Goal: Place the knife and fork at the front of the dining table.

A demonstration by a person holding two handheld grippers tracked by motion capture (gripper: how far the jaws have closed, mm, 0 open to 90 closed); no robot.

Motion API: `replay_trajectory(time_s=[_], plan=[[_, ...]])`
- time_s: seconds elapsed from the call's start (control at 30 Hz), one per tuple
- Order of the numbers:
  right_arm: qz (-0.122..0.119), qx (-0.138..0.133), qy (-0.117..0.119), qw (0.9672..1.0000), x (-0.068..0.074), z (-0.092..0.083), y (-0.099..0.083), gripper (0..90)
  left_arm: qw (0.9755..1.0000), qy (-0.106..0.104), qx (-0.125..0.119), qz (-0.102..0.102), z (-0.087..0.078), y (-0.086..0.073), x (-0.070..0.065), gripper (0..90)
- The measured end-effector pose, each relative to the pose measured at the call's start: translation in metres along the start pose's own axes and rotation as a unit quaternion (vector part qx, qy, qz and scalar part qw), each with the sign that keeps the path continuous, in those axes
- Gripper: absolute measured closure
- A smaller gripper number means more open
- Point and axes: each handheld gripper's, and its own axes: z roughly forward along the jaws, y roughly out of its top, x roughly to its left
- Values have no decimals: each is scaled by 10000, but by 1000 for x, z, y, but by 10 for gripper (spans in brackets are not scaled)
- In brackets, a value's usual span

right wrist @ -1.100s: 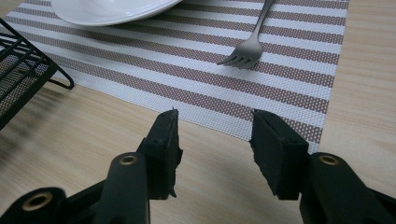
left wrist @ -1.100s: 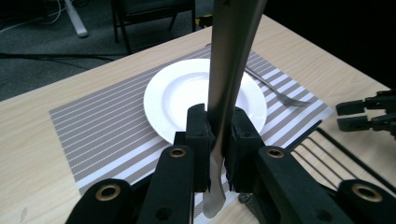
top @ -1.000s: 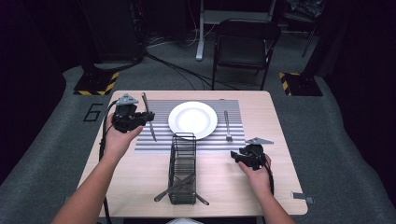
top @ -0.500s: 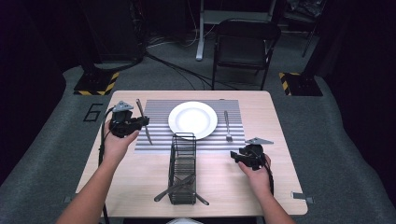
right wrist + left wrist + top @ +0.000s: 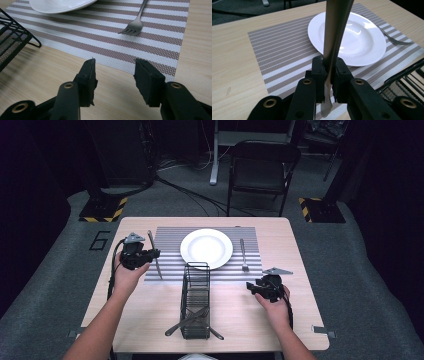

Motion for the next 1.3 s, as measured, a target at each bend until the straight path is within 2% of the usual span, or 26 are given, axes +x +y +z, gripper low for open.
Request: replay_trajectory(time_s=[0.07, 0.2, 0.27, 0.3, 0.37, 0.57, 0.63, 0.67, 0.7, 0.93, 0.97, 1.03, 1.1, 1.17, 1.3], plan=[[4, -2, -1, 10000, 0, 0, 0, 516, 10000, -70, -21, 44, 1, -2, 2, 813], [7, -8, -3, 10000, 0, 0, 0, 515, 10000, -43, -61, -44, 2, -2, 3, 813], [15, -1, 9, 10000, 0, 0, 0, 515, 9998, 135, 106, -43, 0, 0, 3, 812], [14, 0, 9, 10000, 0, 0, 0, 515, 9995, 258, 174, 29, 0, 1, 3, 811], [15, -4, 11, 10000, 0, 0, 0, 515, 9988, 362, 305, 97, -2, 3, 2, 807], [15, -13, 2, 10000, 0, 0, 0, 515, 9980, 474, 412, 62, -3, 4, 4, 800], [22, -3, 7, 10000, 0, 0, 0, 515, 9980, 496, 386, -14, -1, 4, 6, 800], [12, -3, 9, 10000, 0, 0, 0, 515, 9982, 494, 299, -180, 2, 4, 8, 801], [12, 0, 8, 10000, 0, 0, 0, 515, 9981, 490, 278, -235, 4, 5, 9, 802], [12, -13, 2, 10000, -1, 0, 0, 516, 9980, 500, 233, -301, 17, 10, 10, 806], [9, -15, 11, 10000, -1, 0, 0, 516, 9978, 484, 169, -430, 21, 10, 11, 807], [38, -3, 5, 10000, -1, 0, 0, 515, 9976, 481, 138, -474, 24, 10, 12, 808], [38, -17, 5, 10000, -1, 0, 0, 516, 9969, 505, 67, -596, 28, 10, 13, 809], [37, -24, 11, 10000, -1, 0, 0, 516, 9962, 425, -13, -756, 35, 9, 15, 813], [41, -24, 19, 10000, -2, 0, 0, 515, 9955, 428, -113, -837, 45, 9, 15, 816]])
